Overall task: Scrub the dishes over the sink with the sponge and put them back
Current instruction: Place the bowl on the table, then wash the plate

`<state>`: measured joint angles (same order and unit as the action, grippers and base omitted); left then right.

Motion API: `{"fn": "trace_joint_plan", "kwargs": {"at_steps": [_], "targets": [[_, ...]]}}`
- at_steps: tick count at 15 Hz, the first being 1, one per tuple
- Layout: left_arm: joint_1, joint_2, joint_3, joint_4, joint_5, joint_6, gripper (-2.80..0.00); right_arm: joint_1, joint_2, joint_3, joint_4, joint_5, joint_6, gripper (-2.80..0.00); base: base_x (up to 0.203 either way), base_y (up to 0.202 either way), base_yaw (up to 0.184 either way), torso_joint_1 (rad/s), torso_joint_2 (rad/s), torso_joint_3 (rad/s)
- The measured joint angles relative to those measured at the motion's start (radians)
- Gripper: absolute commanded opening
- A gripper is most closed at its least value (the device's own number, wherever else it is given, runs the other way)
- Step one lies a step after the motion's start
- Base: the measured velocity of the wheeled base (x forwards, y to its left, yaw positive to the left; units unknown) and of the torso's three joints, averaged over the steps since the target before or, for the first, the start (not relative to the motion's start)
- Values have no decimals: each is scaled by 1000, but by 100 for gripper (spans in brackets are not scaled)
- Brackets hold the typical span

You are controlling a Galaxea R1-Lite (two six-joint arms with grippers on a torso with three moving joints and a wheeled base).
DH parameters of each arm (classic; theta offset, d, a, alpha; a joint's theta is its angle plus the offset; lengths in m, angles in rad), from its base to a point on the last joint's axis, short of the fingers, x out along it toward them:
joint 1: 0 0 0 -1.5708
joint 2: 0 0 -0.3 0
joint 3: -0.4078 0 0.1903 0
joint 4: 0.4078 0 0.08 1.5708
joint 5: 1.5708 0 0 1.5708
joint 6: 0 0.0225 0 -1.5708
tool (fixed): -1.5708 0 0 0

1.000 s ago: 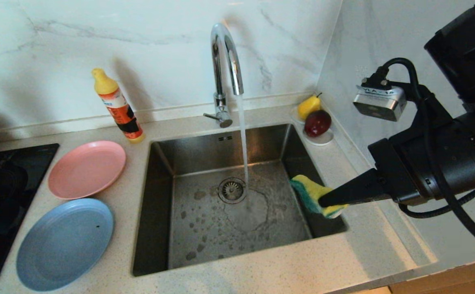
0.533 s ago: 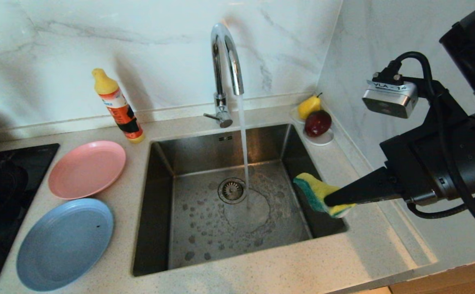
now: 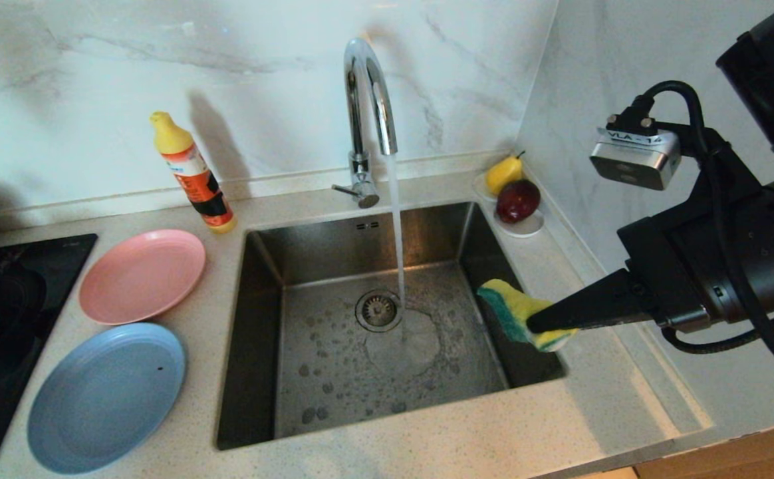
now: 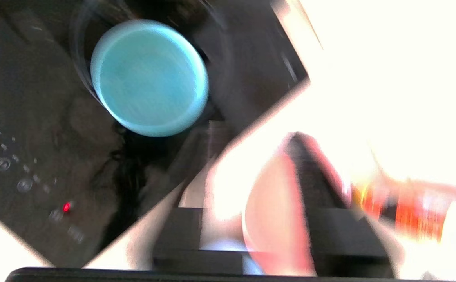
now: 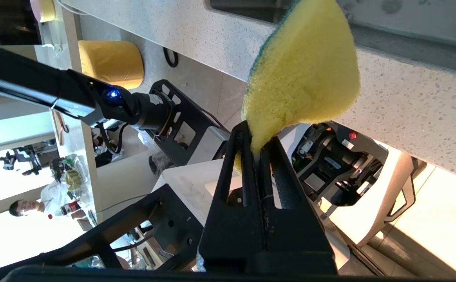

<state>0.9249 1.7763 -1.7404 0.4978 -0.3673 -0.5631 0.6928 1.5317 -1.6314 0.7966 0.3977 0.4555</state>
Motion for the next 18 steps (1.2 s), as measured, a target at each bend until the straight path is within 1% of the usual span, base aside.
{"fn": "trace_joint_plan", "kwargs": {"at_steps": [2, 4, 6, 7, 8, 10, 14, 18], "targets": [[-58, -36, 3, 72, -7, 102, -280, 0, 0, 2, -1, 1, 0, -280, 0, 0, 0, 0, 0, 0], [-121, -49, 7, 96, -2, 182, -280, 0, 1, 2, -1, 0, 0, -280, 0, 0, 0, 0, 0, 0], [-186, -50, 39, 116, -1, 289, -280, 0, 5, 2, -1, 0, 0, -280, 0, 0, 0, 0, 0, 0], [-220, -45, 59, 119, 5, 346, 0, 0, 6, 2, -2, 0, 0, -280, 0, 0, 0, 0, 0, 0], [-246, -31, 73, 118, 24, 388, 0, 0, 8, 2, -1, 0, 0, -280, 0, 0, 0, 0, 0, 0], [-282, 22, 79, 112, 69, 420, 0, 0, 10, 2, -1, 0, 0, -280, 0, 0, 0, 0, 0, 0], [-339, 141, 75, 108, 91, 435, 0, 0, 16, 4, -1, 0, 0, -280, 0, 0, 0, 0, 0, 0], [-386, 213, 68, 85, 102, 435, 0, 0, 20, 4, -2, 1, 0, -280, 0, 0, 0, 0, 0, 0]]}}
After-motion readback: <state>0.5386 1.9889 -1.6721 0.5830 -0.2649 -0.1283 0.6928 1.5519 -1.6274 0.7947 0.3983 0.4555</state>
